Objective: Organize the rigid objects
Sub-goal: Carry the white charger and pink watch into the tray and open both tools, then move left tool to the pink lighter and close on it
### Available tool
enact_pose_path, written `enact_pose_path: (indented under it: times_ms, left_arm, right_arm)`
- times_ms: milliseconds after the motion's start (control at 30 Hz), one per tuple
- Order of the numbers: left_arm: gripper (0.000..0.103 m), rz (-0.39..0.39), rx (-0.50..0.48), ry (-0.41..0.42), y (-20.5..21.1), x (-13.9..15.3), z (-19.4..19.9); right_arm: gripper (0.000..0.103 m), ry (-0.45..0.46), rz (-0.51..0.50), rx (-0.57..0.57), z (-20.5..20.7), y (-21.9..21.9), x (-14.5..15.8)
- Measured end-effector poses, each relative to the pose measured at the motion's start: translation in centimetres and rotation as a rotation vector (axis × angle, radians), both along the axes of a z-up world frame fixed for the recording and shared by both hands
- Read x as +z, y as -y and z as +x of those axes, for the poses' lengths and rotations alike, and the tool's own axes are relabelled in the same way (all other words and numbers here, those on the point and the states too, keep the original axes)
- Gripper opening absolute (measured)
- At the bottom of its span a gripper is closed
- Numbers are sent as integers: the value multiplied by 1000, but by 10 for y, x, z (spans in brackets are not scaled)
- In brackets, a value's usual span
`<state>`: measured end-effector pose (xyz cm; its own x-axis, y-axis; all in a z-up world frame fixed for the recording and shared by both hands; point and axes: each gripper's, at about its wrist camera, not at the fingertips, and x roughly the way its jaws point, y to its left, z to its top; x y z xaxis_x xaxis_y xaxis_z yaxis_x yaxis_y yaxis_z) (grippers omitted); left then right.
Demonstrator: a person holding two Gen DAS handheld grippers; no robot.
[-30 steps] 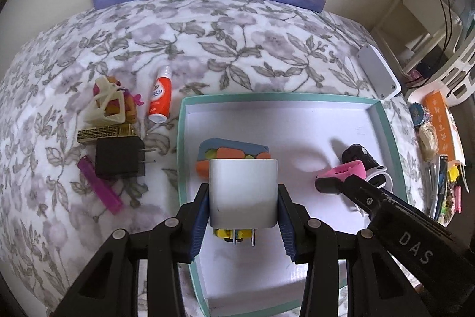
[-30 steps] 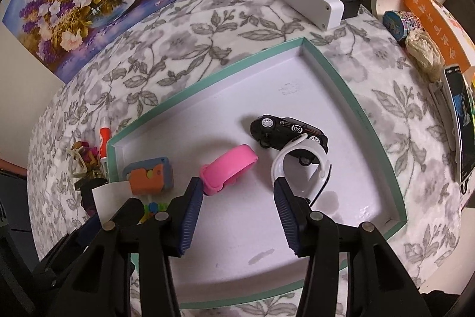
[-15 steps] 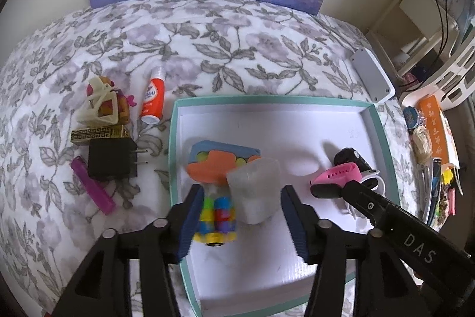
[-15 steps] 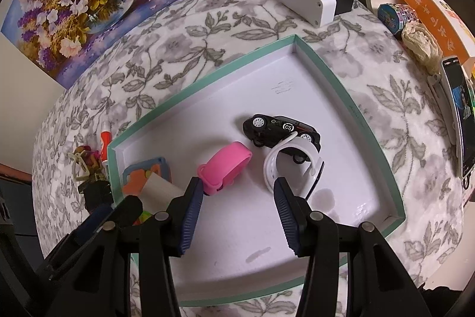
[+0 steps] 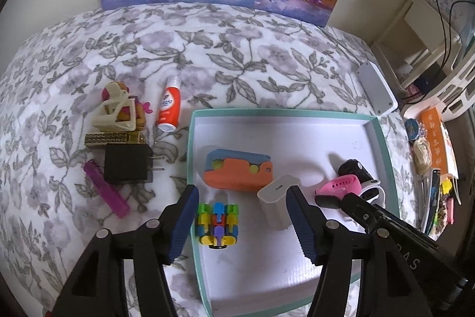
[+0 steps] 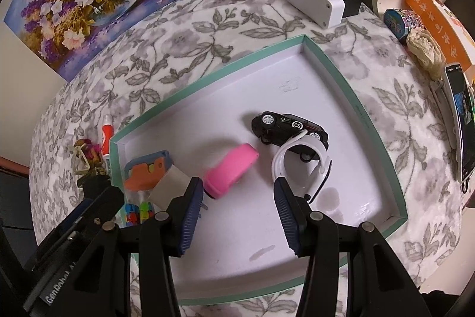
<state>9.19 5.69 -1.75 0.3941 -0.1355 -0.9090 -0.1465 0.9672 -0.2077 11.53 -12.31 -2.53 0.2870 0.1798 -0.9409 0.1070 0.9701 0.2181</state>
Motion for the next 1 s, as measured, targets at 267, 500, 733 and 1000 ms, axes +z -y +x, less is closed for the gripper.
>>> enact_pose_path:
  times_ms: [267,500,733,1000]
  left_arm:
    - [72,-10,49,13,-19,8,-2]
    - [82,33,131,-10,-46,4,-5]
    - [88,49,208,-46,-71,-6,-8]
    - [103,78,252,-66,-83,-12,-9]
  right_arm:
    - [51,17,-18,18,-1,-6,4]
    - [53,12,-49,40,-1,-15,0]
    - [53,11,-69,53,-1,-20,-1]
    - [76,34,-108,51,-1,-24,-2]
